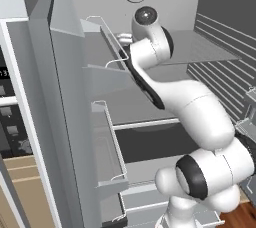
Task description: There is a bowl on the dining counter. Grab a lemon wedge from the fridge and place it in the bowl. Then get the liquor bottle and glass cup from the cabinet and place them next to the bowl.
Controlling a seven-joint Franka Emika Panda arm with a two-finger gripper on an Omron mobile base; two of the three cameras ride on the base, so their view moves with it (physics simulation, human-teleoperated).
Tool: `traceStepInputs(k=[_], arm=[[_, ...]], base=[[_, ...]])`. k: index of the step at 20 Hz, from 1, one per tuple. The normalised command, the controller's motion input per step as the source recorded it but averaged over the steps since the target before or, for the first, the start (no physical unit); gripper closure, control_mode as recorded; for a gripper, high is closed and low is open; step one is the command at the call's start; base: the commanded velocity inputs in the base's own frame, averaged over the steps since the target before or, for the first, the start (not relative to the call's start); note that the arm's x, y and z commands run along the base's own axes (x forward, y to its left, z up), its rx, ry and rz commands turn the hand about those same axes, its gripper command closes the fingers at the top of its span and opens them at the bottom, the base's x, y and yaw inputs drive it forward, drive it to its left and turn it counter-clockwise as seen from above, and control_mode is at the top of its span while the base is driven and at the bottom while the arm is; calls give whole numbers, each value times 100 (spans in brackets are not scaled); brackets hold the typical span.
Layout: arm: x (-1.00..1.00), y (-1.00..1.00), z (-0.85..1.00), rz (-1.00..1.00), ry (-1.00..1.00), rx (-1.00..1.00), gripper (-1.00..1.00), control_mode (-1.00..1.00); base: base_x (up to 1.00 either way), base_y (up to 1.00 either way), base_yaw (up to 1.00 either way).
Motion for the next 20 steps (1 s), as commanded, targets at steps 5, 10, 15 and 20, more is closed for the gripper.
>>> traceStepInputs(k=[5, 10, 15, 20], arm=[[45, 0, -8, -3, 10, 0, -100, -100], [40, 0, -14, -1, 7, 0, -100, -100], [3, 0, -18, -3, 1, 0, -100, -100], [-1, -8, -8, -8, -4, 0, -100, -100]], base=[[0, 0, 0], [0, 0, 0], [0, 0, 0], [0, 0, 0]])
